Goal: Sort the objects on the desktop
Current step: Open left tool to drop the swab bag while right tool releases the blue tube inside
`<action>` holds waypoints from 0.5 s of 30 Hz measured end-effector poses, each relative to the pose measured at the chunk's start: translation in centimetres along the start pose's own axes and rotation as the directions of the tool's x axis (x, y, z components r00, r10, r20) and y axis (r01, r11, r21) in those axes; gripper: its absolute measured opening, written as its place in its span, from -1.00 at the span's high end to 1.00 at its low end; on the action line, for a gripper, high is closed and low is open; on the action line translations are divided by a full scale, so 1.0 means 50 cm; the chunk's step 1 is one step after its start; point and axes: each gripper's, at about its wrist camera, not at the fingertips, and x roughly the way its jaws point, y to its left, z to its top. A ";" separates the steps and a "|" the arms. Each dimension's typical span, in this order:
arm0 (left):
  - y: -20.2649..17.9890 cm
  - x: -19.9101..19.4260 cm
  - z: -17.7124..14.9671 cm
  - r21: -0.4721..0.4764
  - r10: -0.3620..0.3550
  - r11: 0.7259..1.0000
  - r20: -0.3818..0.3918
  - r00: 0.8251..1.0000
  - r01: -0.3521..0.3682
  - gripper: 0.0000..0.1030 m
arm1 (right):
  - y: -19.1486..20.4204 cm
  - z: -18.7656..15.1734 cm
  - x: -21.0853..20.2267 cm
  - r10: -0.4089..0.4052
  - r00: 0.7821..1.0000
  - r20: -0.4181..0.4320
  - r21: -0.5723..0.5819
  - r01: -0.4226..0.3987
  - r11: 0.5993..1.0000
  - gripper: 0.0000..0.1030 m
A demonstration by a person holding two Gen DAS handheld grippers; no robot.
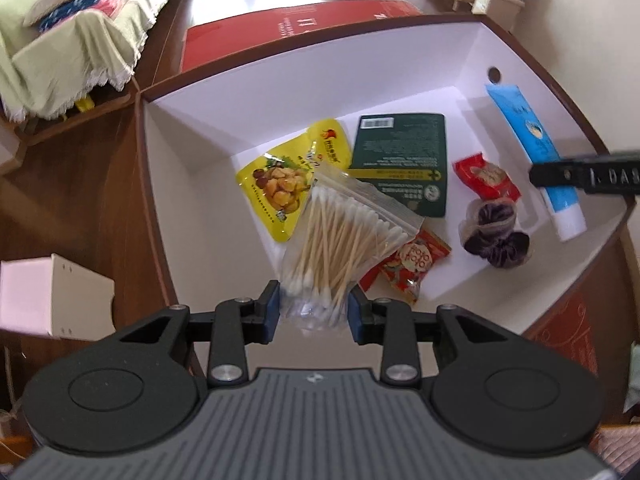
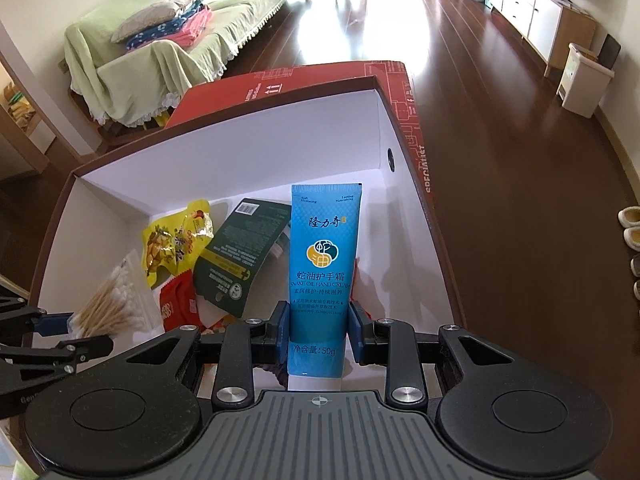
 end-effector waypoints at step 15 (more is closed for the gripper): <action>-0.025 0.010 -0.015 0.123 0.037 0.992 -0.041 0.998 -0.032 0.15 | 0.005 -0.008 -0.006 -0.082 0.997 -0.002 -0.080 0.082 0.993 0.43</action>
